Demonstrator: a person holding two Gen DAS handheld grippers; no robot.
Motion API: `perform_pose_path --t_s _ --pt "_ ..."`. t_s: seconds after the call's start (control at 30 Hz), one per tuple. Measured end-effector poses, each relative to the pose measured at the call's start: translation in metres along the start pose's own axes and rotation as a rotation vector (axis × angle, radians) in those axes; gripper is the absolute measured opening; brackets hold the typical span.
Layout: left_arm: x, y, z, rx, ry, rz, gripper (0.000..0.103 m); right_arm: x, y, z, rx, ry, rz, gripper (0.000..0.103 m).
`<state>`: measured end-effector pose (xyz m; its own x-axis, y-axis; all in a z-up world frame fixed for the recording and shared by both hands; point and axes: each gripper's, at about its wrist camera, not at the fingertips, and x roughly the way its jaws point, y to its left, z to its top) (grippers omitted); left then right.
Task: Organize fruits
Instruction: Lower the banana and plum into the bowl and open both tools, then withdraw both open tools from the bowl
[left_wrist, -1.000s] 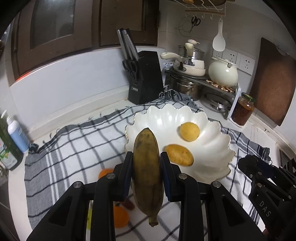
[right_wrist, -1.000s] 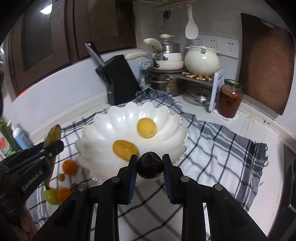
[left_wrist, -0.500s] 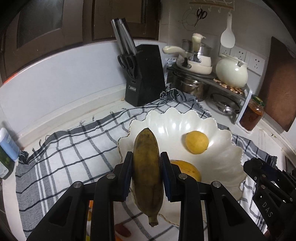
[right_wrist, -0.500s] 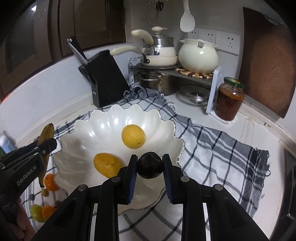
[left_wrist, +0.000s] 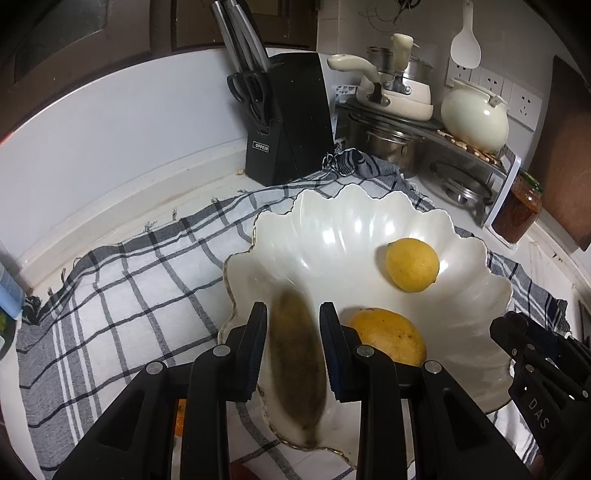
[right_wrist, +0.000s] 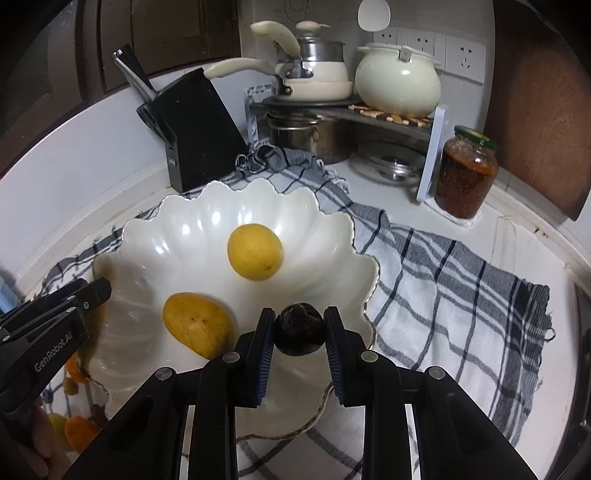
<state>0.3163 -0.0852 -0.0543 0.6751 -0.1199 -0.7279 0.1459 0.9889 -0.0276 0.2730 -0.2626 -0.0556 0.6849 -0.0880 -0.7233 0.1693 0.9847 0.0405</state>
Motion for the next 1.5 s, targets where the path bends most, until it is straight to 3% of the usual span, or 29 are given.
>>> perform_pose_path --t_s 0.07,0.17,0.23,0.3,0.37,0.77,1.5 --pt "-0.001 0.000 0.001 0.008 -0.007 0.006 0.032 0.001 0.000 -0.001 0.003 0.006 0.003 0.028" --pt "-0.004 0.001 0.001 0.006 -0.010 0.002 0.045 0.000 0.001 0.000 0.001 0.000 0.000 0.029" --pt "-0.006 0.002 0.001 0.002 -0.012 0.004 0.047 -0.001 0.001 0.001 0.004 -0.002 0.001 0.040" --pt "-0.008 0.003 0.000 -0.002 -0.014 0.008 0.055 -0.006 0.000 0.001 0.012 -0.021 -0.017 0.067" --pt "-0.010 0.004 -0.001 -0.001 -0.023 0.020 0.060 -0.012 -0.001 0.002 0.017 -0.044 -0.033 0.072" --pt "-0.043 0.015 -0.004 -0.010 -0.071 0.049 0.082 -0.042 0.007 0.003 0.026 -0.088 -0.012 0.079" --pt "-0.118 0.064 -0.036 -0.040 -0.137 0.130 0.087 -0.106 0.057 -0.017 -0.036 -0.175 0.061 0.080"
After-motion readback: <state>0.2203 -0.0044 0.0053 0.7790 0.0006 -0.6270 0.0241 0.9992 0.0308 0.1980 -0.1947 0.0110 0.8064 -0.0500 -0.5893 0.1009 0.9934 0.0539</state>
